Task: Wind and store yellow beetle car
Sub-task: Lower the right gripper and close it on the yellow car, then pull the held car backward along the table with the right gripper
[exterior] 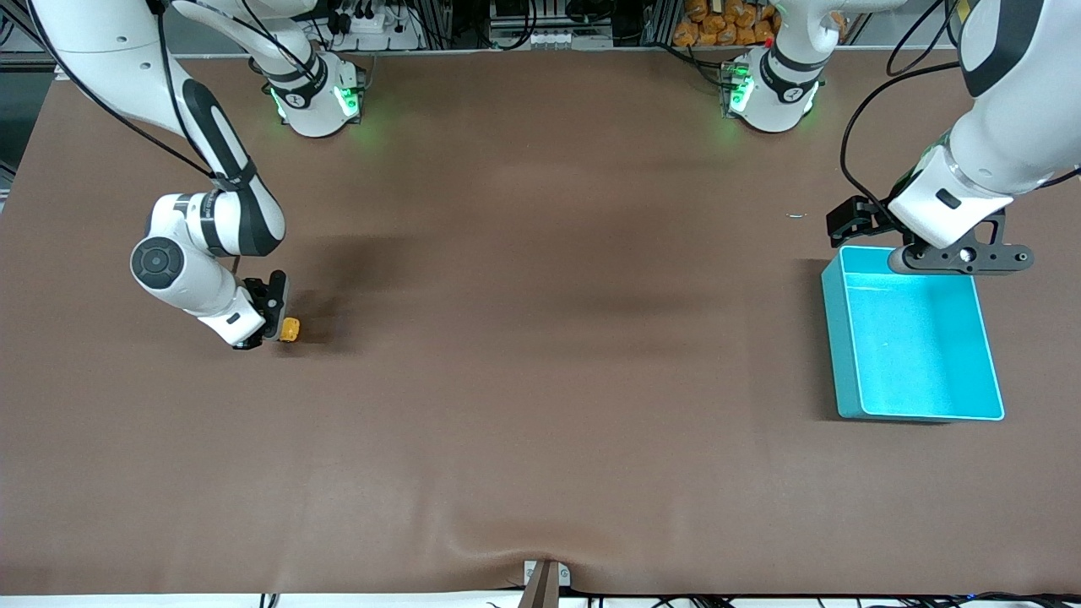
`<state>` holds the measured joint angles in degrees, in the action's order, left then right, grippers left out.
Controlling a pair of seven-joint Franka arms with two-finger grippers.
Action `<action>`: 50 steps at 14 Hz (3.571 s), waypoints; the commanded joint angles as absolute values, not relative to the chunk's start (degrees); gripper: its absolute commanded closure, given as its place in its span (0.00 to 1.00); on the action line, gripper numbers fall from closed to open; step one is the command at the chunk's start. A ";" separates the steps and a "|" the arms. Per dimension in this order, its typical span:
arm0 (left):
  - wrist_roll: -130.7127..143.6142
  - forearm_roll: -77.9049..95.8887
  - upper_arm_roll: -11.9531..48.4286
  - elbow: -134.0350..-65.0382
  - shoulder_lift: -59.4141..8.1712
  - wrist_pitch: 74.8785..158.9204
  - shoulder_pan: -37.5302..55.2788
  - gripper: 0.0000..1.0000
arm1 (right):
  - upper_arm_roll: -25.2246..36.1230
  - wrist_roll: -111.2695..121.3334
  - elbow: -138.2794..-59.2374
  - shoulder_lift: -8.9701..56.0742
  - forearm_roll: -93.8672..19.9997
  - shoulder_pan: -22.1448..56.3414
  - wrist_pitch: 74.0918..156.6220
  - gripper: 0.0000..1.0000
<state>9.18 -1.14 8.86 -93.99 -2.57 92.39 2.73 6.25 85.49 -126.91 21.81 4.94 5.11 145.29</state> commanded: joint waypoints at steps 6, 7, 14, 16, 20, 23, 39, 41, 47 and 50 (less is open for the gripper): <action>10.28 -2.02 9.23 -93.43 -2.81 92.20 2.72 0.00 | 5.71 88.33 -127.00 24.17 6.06 5.36 145.55 0.79; 10.28 -2.02 9.23 -93.43 -2.81 92.20 2.72 0.00 | 5.71 88.24 -127.00 24.43 5.98 5.27 145.55 0.79; 10.28 -2.02 9.23 -93.43 -2.72 92.20 2.72 0.00 | 5.71 88.33 -126.56 25.22 5.98 4.75 145.55 0.79; 10.28 -2.02 9.23 -93.34 -2.72 92.20 2.72 0.00 | 5.71 88.33 -126.48 25.22 5.98 4.57 145.55 0.79; 10.28 -2.02 9.23 -93.34 -2.72 92.20 2.90 0.00 | 5.71 90.87 -126.13 25.84 5.98 1.76 145.72 0.78; 10.28 -2.02 9.23 -93.43 -2.72 92.20 2.90 0.00 | 5.71 92.02 -125.42 26.54 5.98 0.62 146.16 0.78; 10.28 -2.02 9.23 -93.34 -2.81 92.20 2.90 0.00 | 5.71 101.33 -121.91 29.70 5.98 -9.49 146.87 0.75; 10.28 -2.02 9.23 -93.43 -2.81 92.20 2.90 0.00 | 5.71 101.60 -121.38 30.49 5.98 -10.54 146.95 0.75; 12.30 -2.02 9.23 -93.43 -2.81 92.20 2.90 0.00 | 5.71 104.76 -119.71 31.82 5.98 -12.83 146.87 0.75; 12.30 -2.02 9.32 -93.43 -2.81 92.20 2.90 0.00 | 5.71 104.94 -119.44 31.82 5.98 -13.62 146.51 0.72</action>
